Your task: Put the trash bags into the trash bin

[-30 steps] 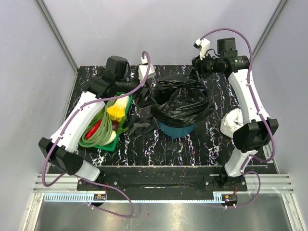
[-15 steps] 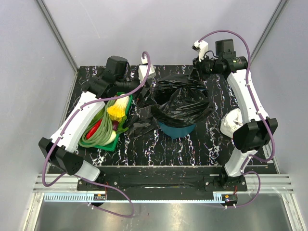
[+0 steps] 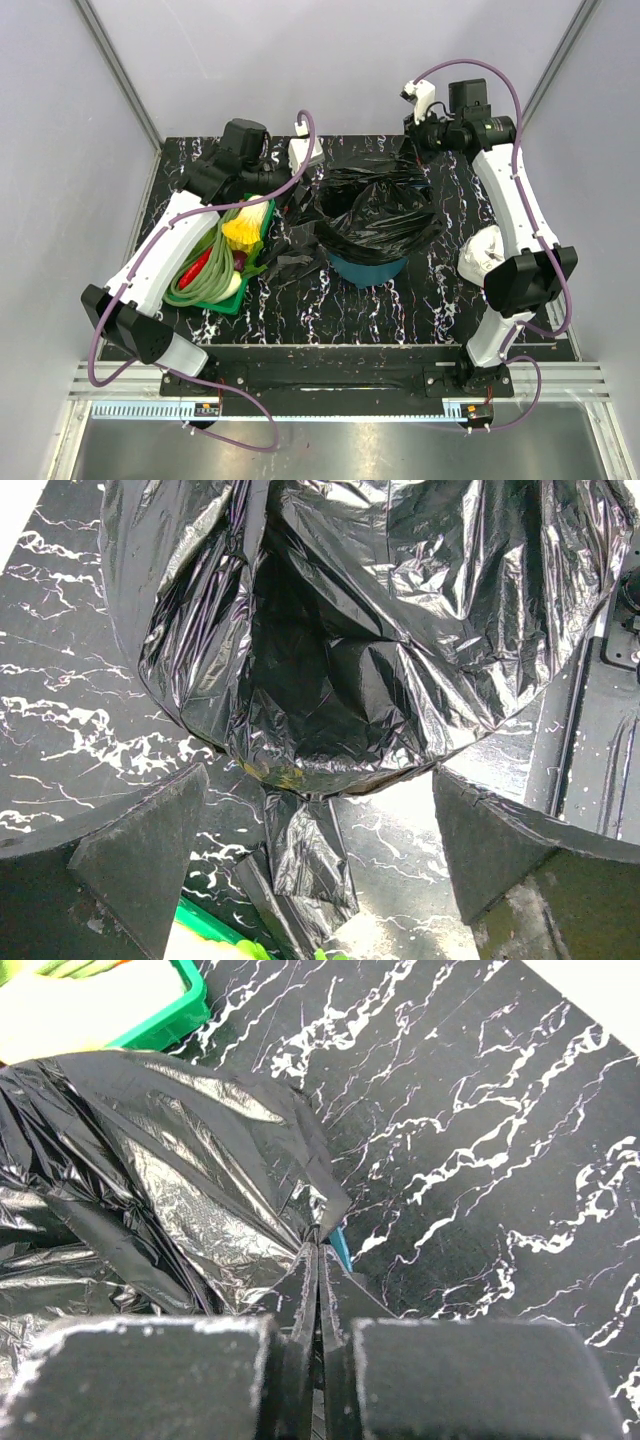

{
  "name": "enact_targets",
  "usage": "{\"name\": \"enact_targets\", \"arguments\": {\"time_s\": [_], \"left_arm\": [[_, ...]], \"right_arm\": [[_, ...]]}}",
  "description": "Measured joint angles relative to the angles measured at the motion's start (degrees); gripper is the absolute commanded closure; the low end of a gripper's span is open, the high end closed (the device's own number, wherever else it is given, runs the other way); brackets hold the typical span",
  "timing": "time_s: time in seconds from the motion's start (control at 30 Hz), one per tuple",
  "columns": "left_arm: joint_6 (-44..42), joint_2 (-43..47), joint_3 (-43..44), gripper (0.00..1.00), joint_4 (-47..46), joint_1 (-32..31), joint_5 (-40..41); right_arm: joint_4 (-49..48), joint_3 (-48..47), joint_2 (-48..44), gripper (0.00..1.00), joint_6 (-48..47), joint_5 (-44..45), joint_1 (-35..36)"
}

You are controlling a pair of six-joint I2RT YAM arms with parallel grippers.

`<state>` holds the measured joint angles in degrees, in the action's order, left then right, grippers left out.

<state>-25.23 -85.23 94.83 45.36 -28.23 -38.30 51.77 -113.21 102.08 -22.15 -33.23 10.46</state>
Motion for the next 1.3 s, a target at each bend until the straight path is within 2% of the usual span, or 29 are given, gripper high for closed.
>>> {"name": "enact_targets", "arguments": {"time_s": [0.5,0.87,0.97,1.07,1.17,1.2,1.23,1.3], "left_arm": [[-1.84,-0.02,-0.46,0.01,0.50,-1.53,-0.09],[-5.05,-1.70,3.15,0.01,3.72,-8.09,1.11],[-5.92,-2.49,4.94,0.01,4.92,-10.36,2.93],[-6.45,-2.82,6.29,0.01,5.53,-12.59,4.39],[-6.45,-2.93,7.10,0.01,5.90,-13.77,5.25],[-6.45,-2.93,7.32,0.01,5.99,-13.75,5.66],[-6.45,-2.95,7.50,0.01,6.08,-13.66,5.95],[-6.45,-2.93,7.67,0.01,6.23,-13.60,6.45]], "right_arm": [[-2.36,-6.91,0.90,1.00,1.29,7.21,0.04],[-2.64,-16.94,11.41,1.00,0.76,9.75,0.04],[-2.67,-18.75,13.79,0.97,0.44,10.19,0.04],[-2.49,-18.91,14.82,0.89,0.31,10.29,0.04],[-1.22,-19.50,14.88,0.72,0.33,9.94,0.04],[-0.61,-19.96,14.82,0.60,0.48,9.68,0.04],[0.04,-20.39,14.71,0.54,0.63,9.60,0.04],[1.92,-20.65,13.70,0.48,0.74,9.35,0.04]]}}
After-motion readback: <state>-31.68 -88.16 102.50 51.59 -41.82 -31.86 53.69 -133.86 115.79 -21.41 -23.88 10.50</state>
